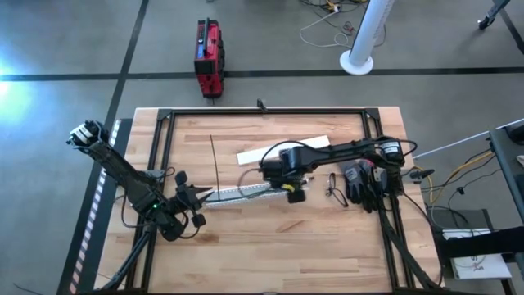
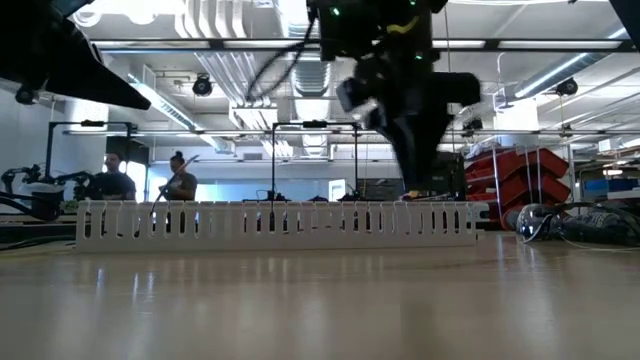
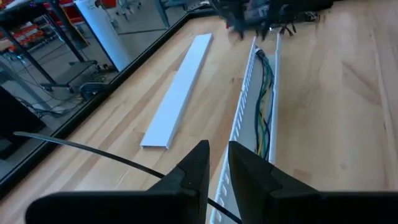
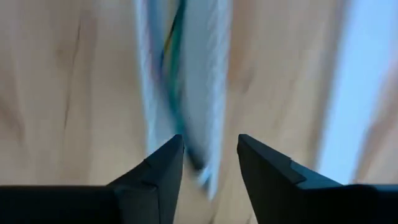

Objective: Ziptie cables
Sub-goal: Put the cable wire into the white cable duct

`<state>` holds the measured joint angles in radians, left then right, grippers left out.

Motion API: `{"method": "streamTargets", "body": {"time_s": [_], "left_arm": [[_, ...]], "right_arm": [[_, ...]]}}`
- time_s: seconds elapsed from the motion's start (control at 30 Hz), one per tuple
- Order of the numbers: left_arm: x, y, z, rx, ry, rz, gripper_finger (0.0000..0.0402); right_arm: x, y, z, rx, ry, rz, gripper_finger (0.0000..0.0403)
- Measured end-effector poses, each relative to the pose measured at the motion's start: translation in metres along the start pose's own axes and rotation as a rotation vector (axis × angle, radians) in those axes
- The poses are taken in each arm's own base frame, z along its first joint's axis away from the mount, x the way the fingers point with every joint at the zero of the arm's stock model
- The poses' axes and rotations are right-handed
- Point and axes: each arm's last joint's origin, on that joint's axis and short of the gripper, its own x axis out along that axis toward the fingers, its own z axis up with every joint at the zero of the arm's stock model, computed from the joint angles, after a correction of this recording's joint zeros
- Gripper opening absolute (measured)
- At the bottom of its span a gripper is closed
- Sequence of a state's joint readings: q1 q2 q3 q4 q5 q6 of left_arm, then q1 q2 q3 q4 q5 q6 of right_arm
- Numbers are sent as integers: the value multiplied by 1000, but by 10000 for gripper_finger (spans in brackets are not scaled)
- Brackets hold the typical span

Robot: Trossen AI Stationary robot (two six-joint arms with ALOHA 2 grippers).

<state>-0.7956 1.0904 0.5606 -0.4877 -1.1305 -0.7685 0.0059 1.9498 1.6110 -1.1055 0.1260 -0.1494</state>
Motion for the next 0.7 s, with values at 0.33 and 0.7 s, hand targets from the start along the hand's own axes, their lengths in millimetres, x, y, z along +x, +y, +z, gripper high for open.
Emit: {"method": "streamTargets", "body": {"time_s": [0.33,0.7], "left_arm": [[9,7,-1,-128,9,49,54],[90,34,7,-229,330,6,78]], "right_arm": [[3,-7,59,83,-584,-28,137],[19,0,76,86,-692,13,169]]}}
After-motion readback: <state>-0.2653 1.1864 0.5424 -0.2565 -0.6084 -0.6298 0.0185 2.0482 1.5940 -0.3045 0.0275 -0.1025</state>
